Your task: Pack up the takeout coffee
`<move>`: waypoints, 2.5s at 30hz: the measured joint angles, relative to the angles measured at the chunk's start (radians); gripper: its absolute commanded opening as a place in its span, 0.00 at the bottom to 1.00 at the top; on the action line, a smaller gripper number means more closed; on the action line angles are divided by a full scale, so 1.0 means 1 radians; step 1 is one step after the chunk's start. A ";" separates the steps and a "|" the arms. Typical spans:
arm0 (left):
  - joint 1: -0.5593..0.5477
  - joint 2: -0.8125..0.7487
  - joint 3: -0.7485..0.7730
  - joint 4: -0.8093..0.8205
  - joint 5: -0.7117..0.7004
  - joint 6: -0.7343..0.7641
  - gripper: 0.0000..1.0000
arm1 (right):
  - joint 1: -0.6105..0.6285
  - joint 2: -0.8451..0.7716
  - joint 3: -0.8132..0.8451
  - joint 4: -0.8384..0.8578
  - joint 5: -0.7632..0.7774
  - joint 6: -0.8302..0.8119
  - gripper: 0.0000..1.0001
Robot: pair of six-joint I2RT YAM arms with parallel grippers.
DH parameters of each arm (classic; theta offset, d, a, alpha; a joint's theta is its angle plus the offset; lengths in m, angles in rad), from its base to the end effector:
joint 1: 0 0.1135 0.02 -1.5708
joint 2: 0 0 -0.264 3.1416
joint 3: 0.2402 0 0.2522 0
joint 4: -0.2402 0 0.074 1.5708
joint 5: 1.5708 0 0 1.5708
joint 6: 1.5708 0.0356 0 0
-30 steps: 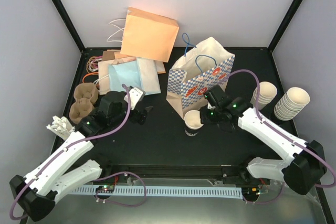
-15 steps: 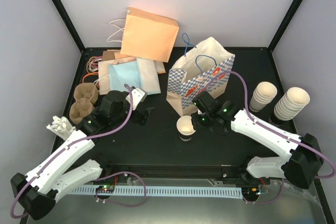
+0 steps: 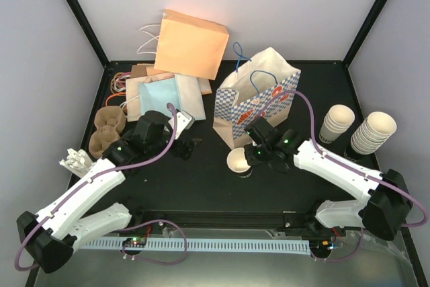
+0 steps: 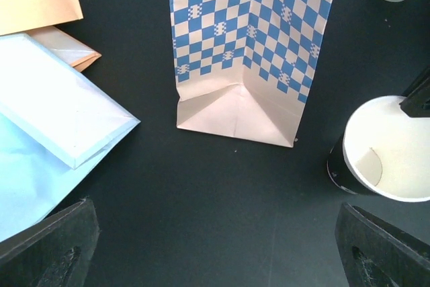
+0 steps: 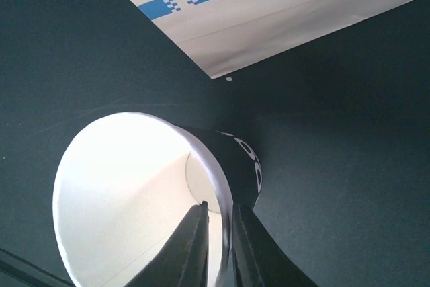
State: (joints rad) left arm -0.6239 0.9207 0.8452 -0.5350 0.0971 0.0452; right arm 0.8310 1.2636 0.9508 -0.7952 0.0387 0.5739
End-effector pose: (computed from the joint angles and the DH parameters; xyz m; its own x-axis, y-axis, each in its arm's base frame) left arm 0.1592 -0.1189 0.3023 -0.4356 0.3690 -0.8210 0.6663 0.7455 -0.0185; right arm 0.1632 0.1768 0.2488 -0.9010 -0.1824 -0.3937 -0.2825 0.9352 0.2133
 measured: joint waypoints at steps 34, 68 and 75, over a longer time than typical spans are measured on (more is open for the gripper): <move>-0.013 -0.093 -0.031 0.012 -0.024 0.006 0.99 | -0.031 0.001 0.030 -0.325 0.475 0.282 1.00; -0.027 -0.100 -0.070 0.055 0.032 0.005 0.99 | -1.063 -0.311 -0.223 -0.251 0.207 0.372 0.91; -0.035 -0.079 -0.070 0.055 0.032 0.005 0.99 | -1.109 -0.263 -0.250 -0.183 0.117 0.317 0.86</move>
State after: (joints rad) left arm -0.6594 0.8417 0.7750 -0.4797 0.1295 0.0502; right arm -0.2775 1.0008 0.7006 -0.9787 0.1555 0.8906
